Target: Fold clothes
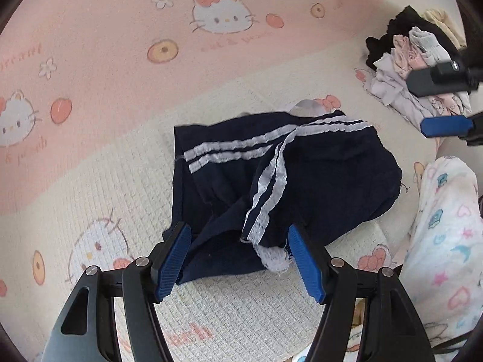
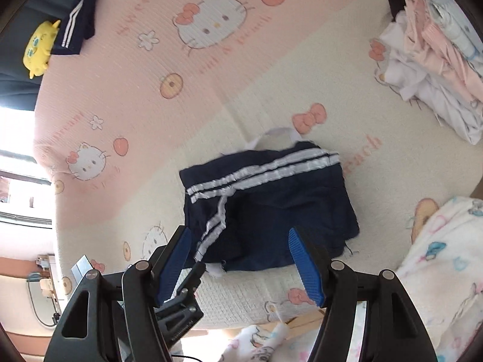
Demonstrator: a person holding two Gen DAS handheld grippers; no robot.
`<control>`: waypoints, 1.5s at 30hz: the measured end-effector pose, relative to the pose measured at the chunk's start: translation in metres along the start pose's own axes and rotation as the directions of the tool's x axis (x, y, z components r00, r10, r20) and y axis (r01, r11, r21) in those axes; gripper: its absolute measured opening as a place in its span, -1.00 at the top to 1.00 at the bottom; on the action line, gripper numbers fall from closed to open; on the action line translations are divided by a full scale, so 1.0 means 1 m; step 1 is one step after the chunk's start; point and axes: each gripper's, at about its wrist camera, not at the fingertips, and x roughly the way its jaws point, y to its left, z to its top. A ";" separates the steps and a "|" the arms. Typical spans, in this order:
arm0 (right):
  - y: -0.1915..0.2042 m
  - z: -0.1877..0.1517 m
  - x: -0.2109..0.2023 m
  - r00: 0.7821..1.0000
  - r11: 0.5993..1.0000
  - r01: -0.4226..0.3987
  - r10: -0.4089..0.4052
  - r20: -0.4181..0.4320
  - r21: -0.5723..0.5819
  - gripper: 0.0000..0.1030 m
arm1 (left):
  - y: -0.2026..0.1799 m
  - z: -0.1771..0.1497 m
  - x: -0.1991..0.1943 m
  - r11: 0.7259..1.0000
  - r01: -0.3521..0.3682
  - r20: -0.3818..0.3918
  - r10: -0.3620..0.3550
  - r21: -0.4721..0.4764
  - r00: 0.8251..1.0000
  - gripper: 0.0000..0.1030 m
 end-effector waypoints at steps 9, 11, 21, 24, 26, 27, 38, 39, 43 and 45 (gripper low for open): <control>-0.004 0.011 0.055 0.992 0.999 0.002 0.004 -0.126 0.044 -0.31 | 0.004 0.016 0.010 1.000 0.022 -0.017 -0.022 -0.017 1.000 -0.26; -0.006 0.010 0.066 0.988 0.998 -0.014 0.024 -0.155 0.066 -0.31 | 0.006 0.017 0.015 0.999 0.035 -0.028 -0.036 -0.034 0.999 -0.26; 0.000 0.013 0.092 0.974 0.999 -0.048 0.048 -0.223 0.007 -0.31 | 0.018 0.013 0.020 0.991 0.090 -0.002 -0.090 -0.102 0.996 -0.26; -0.002 0.017 0.098 0.966 0.999 -0.034 0.036 -0.255 0.009 -0.31 | 0.021 0.012 0.023 0.989 0.105 -0.002 -0.105 -0.108 0.994 -0.26; -0.008 0.016 0.105 0.958 0.993 -0.083 0.102 -0.270 0.080 -0.31 | 0.019 0.011 0.026 0.990 0.100 -0.012 -0.102 -0.095 0.995 -0.26; -0.010 0.015 0.109 0.951 0.987 -0.113 0.141 -0.274 0.116 -0.31 | 0.017 0.010 0.026 0.992 0.094 -0.011 -0.095 -0.079 0.995 -0.26; 0.003 0.004 0.143 0.917 0.963 -0.191 0.244 -0.317 0.188 -0.30 | -0.011 -0.005 0.021 0.971 -0.062 0.086 0.043 0.233 0.995 -0.26; 0.004 0.004 0.145 0.917 0.964 -0.190 0.242 -0.317 0.186 -0.30 | -0.010 -0.005 0.022 0.968 -0.063 0.086 0.043 0.242 0.995 -0.26; 0.006 0.003 0.155 0.911 0.960 -0.205 0.258 -0.322 0.188 0.00 | -0.006 -0.003 0.025 0.968 -0.039 0.081 0.020 0.249 0.997 -0.26; 0.006 0.000 0.163 0.909 0.963 -0.199 0.251 -0.334 0.182 0.29 | -0.006 -0.001 0.025 0.968 -0.033 0.080 0.014 0.249 0.997 -0.26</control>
